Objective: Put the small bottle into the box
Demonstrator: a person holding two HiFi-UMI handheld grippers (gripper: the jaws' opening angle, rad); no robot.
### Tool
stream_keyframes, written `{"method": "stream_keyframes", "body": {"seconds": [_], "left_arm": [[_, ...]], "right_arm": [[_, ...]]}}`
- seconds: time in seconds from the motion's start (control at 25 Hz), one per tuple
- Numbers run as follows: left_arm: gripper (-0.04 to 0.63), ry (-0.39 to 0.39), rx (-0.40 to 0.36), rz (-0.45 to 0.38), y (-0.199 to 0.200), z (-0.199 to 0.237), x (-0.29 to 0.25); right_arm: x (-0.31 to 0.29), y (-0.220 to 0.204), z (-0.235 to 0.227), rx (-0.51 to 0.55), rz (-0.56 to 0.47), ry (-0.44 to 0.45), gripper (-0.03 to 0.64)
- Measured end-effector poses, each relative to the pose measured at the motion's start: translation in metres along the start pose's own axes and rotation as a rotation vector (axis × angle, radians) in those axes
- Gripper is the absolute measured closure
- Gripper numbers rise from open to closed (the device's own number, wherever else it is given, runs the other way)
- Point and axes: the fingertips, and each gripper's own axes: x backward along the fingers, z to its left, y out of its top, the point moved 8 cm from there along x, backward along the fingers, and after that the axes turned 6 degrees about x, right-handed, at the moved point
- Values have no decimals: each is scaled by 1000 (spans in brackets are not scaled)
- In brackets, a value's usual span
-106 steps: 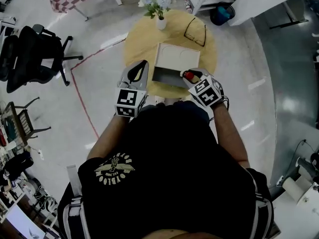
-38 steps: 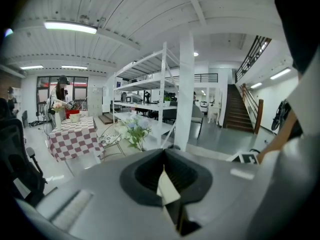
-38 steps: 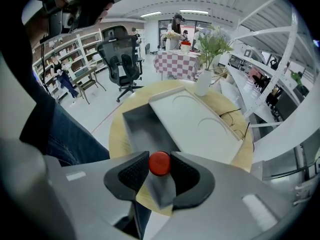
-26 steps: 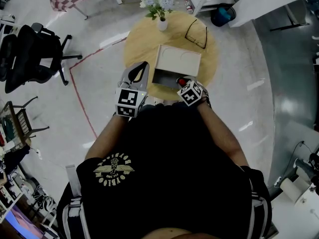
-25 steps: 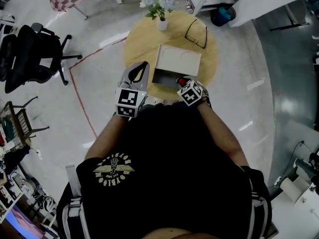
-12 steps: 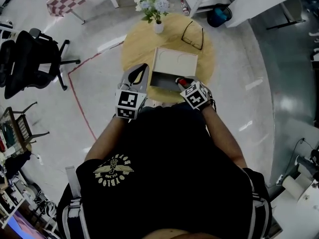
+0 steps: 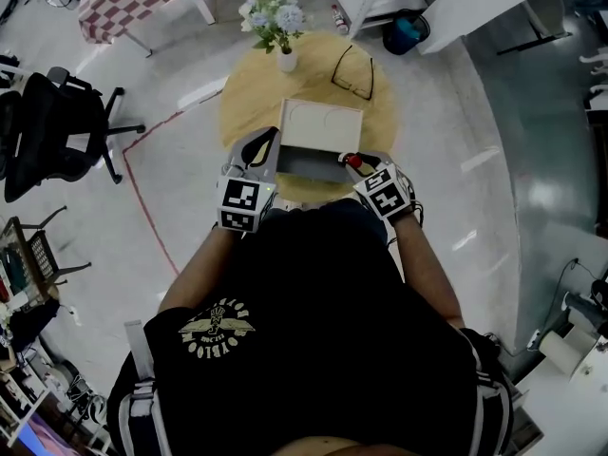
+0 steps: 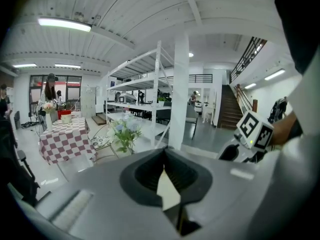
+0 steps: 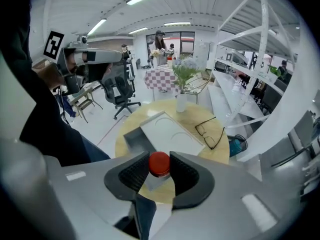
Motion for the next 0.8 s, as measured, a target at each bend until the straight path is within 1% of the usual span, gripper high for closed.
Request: {"method": "stream_keyframes", "body": {"seconds": [0.2, 0.36, 0.52, 0.64, 0.8], "left_arm": [[595, -4, -4, 8, 4, -13, -14], [595, 4, -9, 19, 6, -24, -23], [595, 25, -9, 34, 11, -34, -30], [595, 44, -18, 37, 16, -41, -33], [595, 74, -36, 60, 18, -47, -37]], "right_arm": [[13, -11, -38, -55, -3, -50, 479], [6, -28, -69, -84, 14, -81, 479], [-18, -50, -92, -106, 62, -71, 479], [-43, -65, -102, -84, 106, -58, 479], [-70, -77, -109, -71, 127, -40, 479]]}}
